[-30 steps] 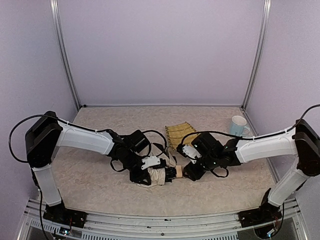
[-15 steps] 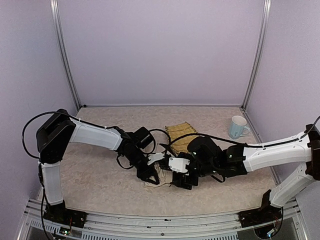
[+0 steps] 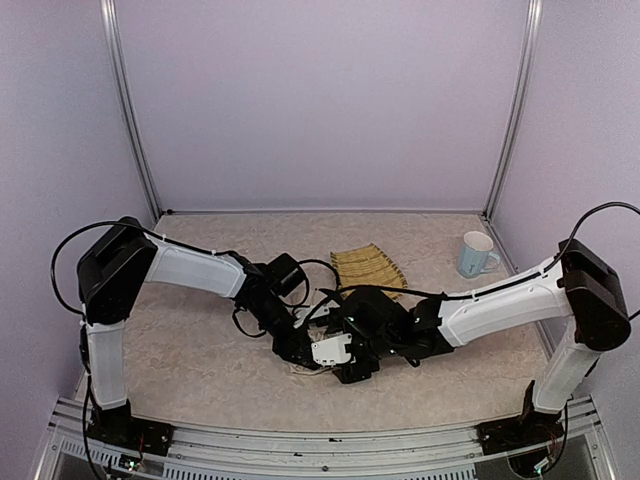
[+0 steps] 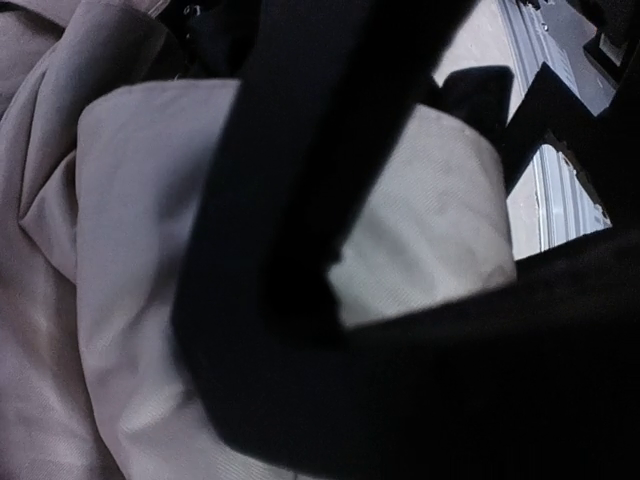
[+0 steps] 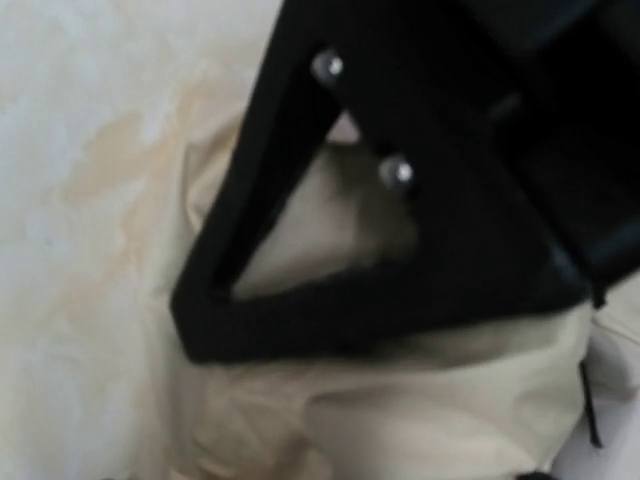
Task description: Put away the umbrella
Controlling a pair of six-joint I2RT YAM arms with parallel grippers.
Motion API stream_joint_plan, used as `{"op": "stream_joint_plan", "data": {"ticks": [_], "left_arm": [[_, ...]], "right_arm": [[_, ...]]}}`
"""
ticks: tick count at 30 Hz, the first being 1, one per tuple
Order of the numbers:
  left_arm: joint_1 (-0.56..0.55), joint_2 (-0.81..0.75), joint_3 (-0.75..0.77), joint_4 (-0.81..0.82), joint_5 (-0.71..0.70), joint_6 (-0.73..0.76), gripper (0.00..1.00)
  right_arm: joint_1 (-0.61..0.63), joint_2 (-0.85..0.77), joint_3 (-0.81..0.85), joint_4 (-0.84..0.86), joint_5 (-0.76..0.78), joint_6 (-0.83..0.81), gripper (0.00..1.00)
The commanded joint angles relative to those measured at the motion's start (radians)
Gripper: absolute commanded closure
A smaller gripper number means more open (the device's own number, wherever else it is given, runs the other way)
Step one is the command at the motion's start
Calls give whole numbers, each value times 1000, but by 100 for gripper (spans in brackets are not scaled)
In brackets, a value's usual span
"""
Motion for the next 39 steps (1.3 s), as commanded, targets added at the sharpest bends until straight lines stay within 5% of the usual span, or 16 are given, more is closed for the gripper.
{"op": "stream_joint_plan", "data": {"ticks": [1,8,12,15,20,24,26,28,29,31,33,34,39], "left_arm": [[-12,85,-43,-178,19,9,84],[-13,85,-46,-195,38,27,84],[-13,78,-43,-199,52,41,84],[-11,71,-46,-193,57,61,82],[-9,79,-41,-208,63,76,82],[-5,84,-41,-214,63,74,82],[-4,79,-44,-211,66,74,82],[-5,74,-41,-210,59,74,81],[-3,72,-40,-203,52,68,76],[4,56,-49,-158,20,35,58],[10,15,-68,-91,-29,-3,16],[13,-15,-84,-47,-54,-18,3],[23,-231,-194,177,-192,-66,1]], "right_arm": [[-41,77,18,23,45,-51,18],[-61,170,38,-4,62,-41,26],[-66,155,23,-10,47,-23,49],[-72,166,16,-24,45,-17,49],[-82,210,27,-53,93,-14,28],[-92,207,36,-63,117,-14,24],[-95,202,42,-87,111,-10,27],[-100,198,46,-104,71,2,43],[-100,198,49,-111,48,6,56],[-100,204,60,-130,18,23,66],[-100,206,70,-155,-6,42,68],[-100,204,74,-171,-23,50,69],[-100,192,79,-221,-130,86,72]]}}
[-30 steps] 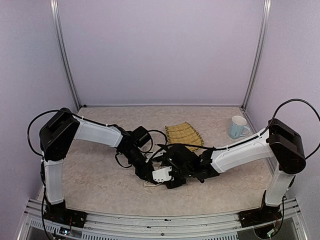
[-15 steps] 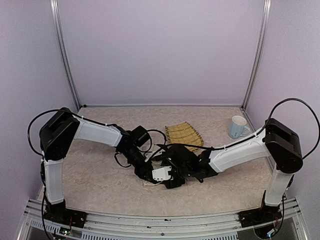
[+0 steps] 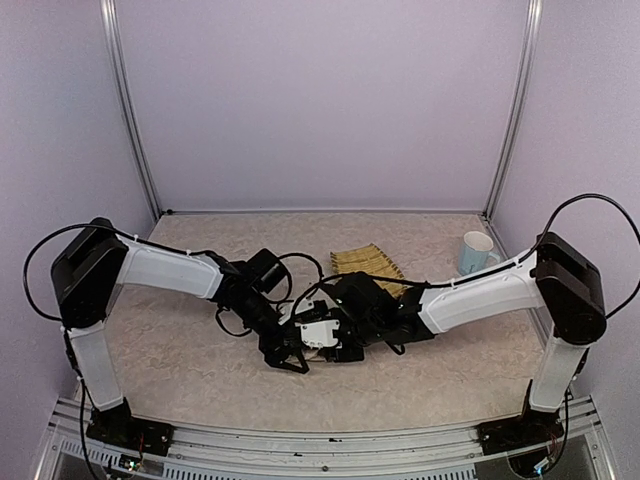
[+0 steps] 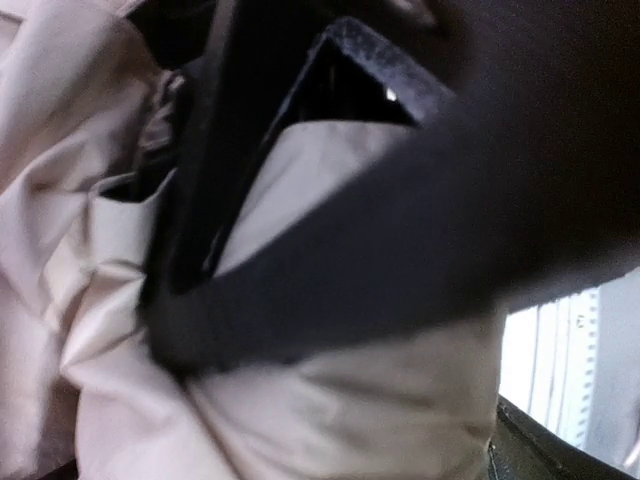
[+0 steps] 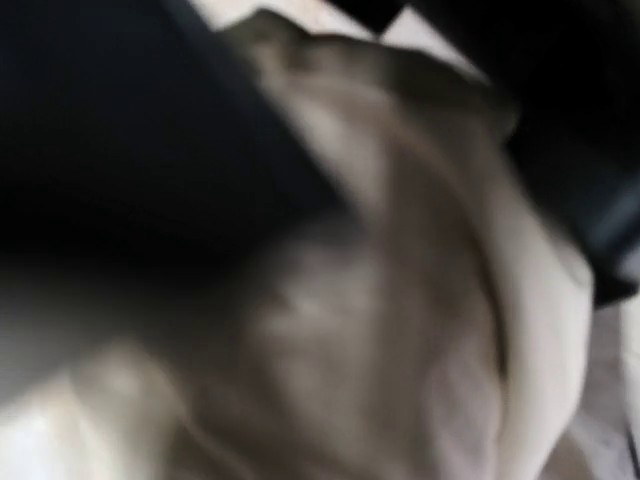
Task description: Put away the umbrella
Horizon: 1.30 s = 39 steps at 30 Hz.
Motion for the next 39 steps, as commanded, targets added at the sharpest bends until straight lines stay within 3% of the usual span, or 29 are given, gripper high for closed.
{"op": "stream_joint_plan", "data": {"ticks": [1,5,12,18,22,27,28,31,36,39], "left_arm": [[-19,-165,-134,194,-228,-59,1],[-17,-344,-286,390,-340,-58,1],[-18,-529,-446,617,-549,-116,1],[-68,-755,-657,928,-446,-59,1],[-128,-829,-707,882,-424,93,5],[-213,-741,-624,686,-505,171,41],[-223,-709,-610,662,-514,189,43],[-240,-599,-564,626,-575,251,41],[-241,-447,-463,612,-640,360,20],[-233,-378,-404,593,-648,412,16]], "right_arm": [[-29,76,-26,-256,-47,62,73],[-29,84,-16,-304,-117,96,74],[-34,101,-3,-361,-171,127,75],[-88,156,90,-521,-386,167,76],[-145,254,173,-656,-532,192,78],[-193,362,238,-771,-645,190,78],[-198,377,251,-782,-657,189,78],[-206,420,287,-811,-680,177,78],[-220,466,336,-848,-681,144,78],[-229,475,349,-850,-690,132,78]]}}
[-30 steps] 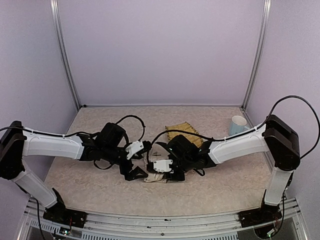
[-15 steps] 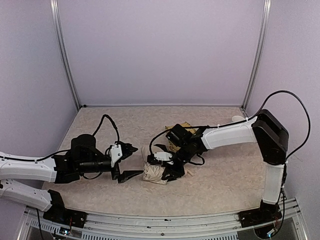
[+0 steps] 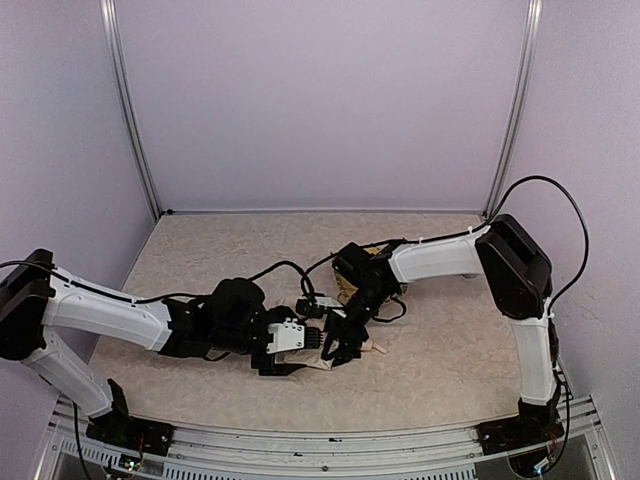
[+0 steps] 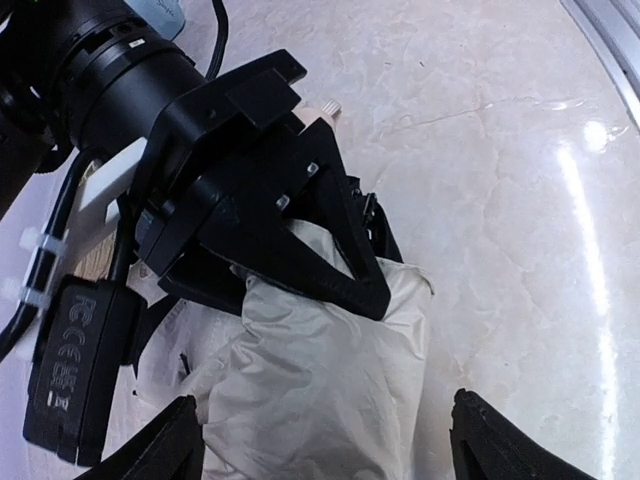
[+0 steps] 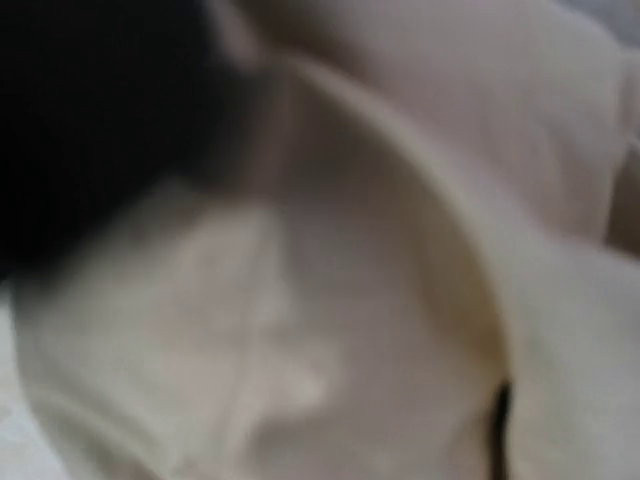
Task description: Put away the umbrella
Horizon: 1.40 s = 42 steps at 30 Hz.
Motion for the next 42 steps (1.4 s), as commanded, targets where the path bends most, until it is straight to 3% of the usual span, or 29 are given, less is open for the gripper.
{"op": "stream_joint_plan", "data": {"ticks": [1,11,15,23,36,42], "left_arm": [[6,84,93,-41,-52,115,16],[30,287,179,-217,35,13,26],[59,359,260,-328,93,-41,51],[93,489,412,-552,201,-131,61],[188,645,519,-779,494,-282,66],[214,668,551,-827,568,-290,66]], "right_arm": [[12,143,-66,-244,67,7,78],[-38,94,-67,-143,13,53,70],[-51,44,-101,-77,9,85,56],[-66,-207,-253,194,24,213,37],[-50,-655,-616,542,366,306,33],[125,-775,-766,765,579,96,29]]}}
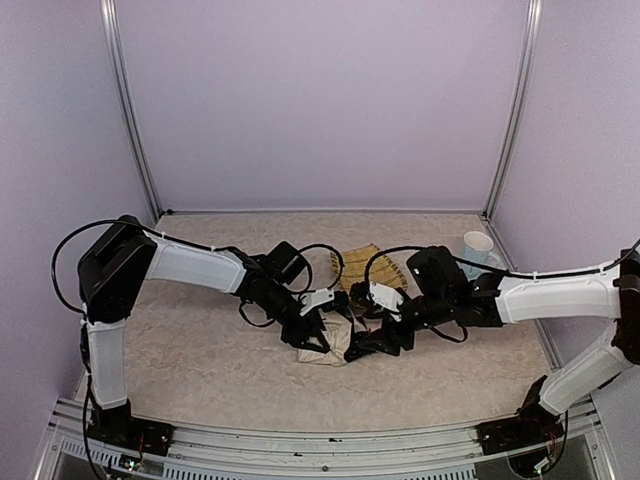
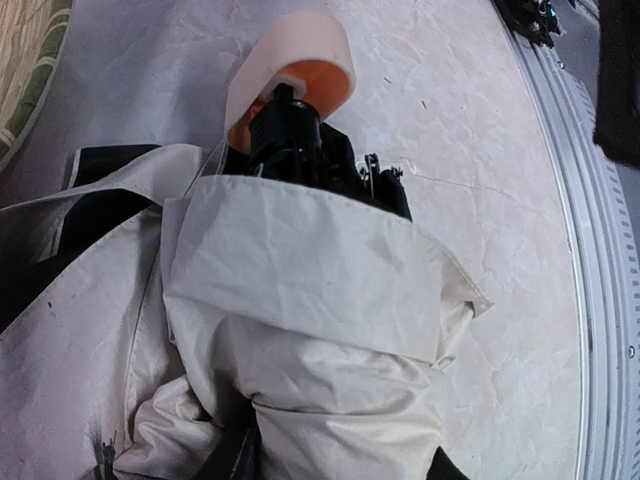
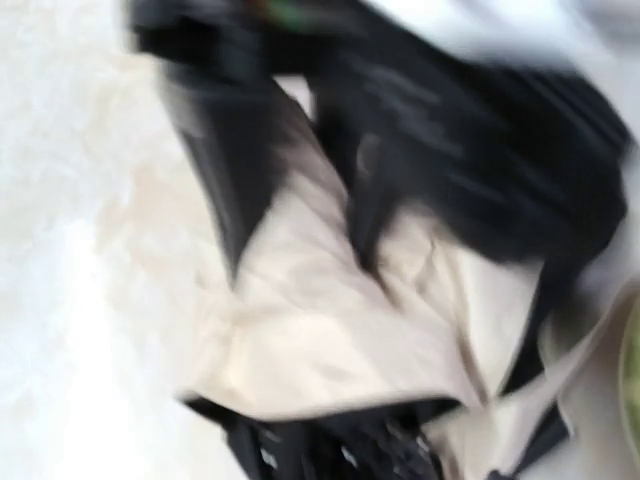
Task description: Put away the umbrella
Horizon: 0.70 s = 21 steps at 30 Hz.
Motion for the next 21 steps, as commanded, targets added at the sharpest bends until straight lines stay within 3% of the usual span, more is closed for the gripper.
{"op": "stream_joint_plan", "data": {"ticks": [1,4,6,8,15,18,21], "left_arm": [[6,111,-49,-319,16,-52,66],[10,131,-27,-351,41,-48,66],[10,142,-23,-366,40,-45,66],[10,149,-26,-371,41,-45,66],[12,157,-23,-383,52,-31,66],[12,158,-22,-387,54,-24,66],[12,162,-18,-384,53,-23,65]], "right_arm": [[152,-41,-97,228,227,-221,28],[223,22,-90,253,321,-346,23],[241,86,-48,233,384,-370,2],[248,148,-6,199,413,-390,0],[255,299,57,148,494,-454,3],[255,353,91,111,513,-444,12],[256,380,126,70,482,-411,27]]}}
